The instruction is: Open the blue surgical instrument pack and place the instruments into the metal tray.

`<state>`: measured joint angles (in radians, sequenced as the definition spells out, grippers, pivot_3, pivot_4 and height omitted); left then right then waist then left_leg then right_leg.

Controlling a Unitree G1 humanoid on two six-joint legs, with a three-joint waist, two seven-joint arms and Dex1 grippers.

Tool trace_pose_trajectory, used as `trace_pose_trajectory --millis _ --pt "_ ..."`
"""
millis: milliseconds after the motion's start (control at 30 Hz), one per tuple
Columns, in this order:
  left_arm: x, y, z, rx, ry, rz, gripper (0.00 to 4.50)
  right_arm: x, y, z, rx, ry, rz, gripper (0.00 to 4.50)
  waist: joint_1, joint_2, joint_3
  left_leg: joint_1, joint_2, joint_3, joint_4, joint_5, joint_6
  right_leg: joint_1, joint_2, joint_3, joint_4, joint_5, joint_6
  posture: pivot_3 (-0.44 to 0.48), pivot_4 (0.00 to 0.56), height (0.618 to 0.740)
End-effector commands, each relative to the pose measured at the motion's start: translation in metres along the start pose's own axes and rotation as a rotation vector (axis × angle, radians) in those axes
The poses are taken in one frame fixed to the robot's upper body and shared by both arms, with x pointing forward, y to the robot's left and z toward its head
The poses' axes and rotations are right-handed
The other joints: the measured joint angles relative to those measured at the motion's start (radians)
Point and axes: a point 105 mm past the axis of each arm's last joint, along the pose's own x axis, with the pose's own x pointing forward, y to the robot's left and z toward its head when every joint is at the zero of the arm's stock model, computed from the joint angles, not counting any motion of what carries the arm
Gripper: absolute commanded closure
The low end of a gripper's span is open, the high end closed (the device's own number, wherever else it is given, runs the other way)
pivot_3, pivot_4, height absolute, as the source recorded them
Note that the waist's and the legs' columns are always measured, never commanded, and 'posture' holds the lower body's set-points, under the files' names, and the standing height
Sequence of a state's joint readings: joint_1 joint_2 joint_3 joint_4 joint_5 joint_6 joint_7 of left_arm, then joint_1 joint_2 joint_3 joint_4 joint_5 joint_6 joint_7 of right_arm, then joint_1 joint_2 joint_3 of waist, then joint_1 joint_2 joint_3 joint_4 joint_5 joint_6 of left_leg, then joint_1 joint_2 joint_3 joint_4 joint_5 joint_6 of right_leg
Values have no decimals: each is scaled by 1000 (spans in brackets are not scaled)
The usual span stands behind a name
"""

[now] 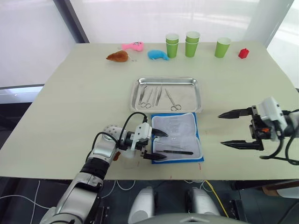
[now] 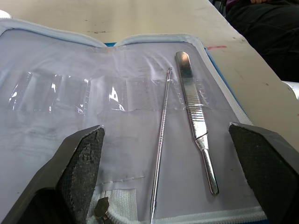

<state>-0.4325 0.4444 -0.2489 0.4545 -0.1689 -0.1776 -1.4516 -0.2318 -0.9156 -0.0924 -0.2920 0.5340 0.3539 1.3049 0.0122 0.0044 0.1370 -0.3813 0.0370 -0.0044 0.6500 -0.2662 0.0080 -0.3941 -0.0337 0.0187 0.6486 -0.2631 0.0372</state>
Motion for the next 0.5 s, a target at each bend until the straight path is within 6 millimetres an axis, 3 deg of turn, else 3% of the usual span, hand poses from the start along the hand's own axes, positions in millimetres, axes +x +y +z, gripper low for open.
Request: trace_pose_trajectory --millis 33,267,500 --pt "7 -27 -47 -187 125 -62 0 16 2 -3 -28 14 -38 169 0 0 0 0 0 0 0 0 0 0 0 0 0 0 0 0 150 740" --pt "7 -27 -48 -186 128 -62 0 53 -2 -26 -42 72 -97 169 0 0 0 0 0 0 0 0 0 0 0 0 0 0 0 0 150 740" --pt "6 -27 -47 -183 131 -61 0 86 7 -41 -32 88 -59 169 0 0 -1 0 0 0 0 0 0 0 1 0 0 0 0 0 150 740"
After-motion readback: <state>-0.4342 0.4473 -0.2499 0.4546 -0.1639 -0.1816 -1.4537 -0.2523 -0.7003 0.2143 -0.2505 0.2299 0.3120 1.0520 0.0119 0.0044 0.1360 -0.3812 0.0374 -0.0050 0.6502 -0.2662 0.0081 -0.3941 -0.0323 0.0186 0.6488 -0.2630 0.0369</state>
